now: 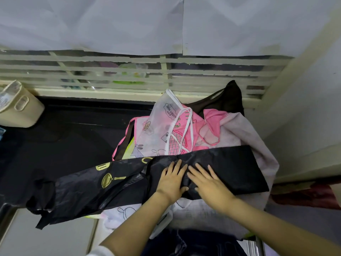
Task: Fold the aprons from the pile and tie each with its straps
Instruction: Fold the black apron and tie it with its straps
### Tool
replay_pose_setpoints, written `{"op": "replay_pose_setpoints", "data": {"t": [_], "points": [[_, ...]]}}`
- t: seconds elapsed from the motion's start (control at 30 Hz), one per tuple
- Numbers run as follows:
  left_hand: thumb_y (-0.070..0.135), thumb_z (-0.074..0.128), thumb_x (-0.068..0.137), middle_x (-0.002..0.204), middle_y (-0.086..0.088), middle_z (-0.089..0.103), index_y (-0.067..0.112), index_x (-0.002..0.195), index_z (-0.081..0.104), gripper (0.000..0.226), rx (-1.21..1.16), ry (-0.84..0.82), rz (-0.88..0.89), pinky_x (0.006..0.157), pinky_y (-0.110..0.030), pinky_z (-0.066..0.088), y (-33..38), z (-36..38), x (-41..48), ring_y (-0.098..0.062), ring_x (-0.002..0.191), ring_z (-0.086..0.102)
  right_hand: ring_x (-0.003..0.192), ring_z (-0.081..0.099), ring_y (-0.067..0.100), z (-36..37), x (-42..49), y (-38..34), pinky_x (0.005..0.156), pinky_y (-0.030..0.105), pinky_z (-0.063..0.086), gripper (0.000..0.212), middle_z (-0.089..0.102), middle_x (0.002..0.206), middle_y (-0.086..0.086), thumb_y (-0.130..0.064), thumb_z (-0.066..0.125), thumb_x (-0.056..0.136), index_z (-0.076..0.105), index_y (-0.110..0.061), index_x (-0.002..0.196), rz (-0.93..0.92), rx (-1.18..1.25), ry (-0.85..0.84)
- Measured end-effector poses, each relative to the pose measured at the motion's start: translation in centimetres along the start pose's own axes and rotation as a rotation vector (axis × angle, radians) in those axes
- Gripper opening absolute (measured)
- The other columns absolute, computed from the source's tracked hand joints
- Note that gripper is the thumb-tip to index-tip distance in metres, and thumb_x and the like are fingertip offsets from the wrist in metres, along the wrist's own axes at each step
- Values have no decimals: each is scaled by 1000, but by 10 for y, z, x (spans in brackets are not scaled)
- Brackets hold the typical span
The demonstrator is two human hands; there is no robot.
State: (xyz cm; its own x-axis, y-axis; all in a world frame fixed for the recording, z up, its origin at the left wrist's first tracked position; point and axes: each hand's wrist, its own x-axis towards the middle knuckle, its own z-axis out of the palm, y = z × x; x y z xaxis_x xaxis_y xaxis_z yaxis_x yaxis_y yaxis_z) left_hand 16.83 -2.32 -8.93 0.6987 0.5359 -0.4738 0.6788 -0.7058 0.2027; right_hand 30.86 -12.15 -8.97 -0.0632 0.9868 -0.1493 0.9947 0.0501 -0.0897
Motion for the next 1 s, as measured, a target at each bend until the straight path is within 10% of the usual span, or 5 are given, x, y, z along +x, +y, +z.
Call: {"op": "replay_pose_setpoints", "data": {"t": [0.13,0.27,0.77,1.0], "points": [[47,48,94,159,0,-6,24,152,2,78,16,-20,7,117,-37,4,-2,-3,0,-23,146,-3,129,47,23,5,-21,18,107,57,27,98,48,142,2,-17,90,46,49,-21,135,66,-53,-194],[48,47,94,159,0,-6,24,152,1,78,35,-37,8,117,-37,5,-1,-5,0,-24,146,-2,138,-26,18,0,-39,65,112,60,1,78,-29,151,-5,-5,37,95,-27,-23,137,231,15,-374],[23,49,93,126,-2,49,19,132,46,39,-160,276,-31,97,-33,37,-24,-33,-49,-23,115,49,144,17,26,-13,-13,46,118,35,15,58,12,156,16,-5,46,91,23,-7,144,212,-3,-233],[26,60,85,128,-4,41,23,137,37,57,-119,255,-475,99,-44,32,-99,-23,-99,-27,120,38,145,9,14,-22,10,-4,114,19,1,64,13,157,1,8,40,88,24,-12,147,-140,267,-164]]}}
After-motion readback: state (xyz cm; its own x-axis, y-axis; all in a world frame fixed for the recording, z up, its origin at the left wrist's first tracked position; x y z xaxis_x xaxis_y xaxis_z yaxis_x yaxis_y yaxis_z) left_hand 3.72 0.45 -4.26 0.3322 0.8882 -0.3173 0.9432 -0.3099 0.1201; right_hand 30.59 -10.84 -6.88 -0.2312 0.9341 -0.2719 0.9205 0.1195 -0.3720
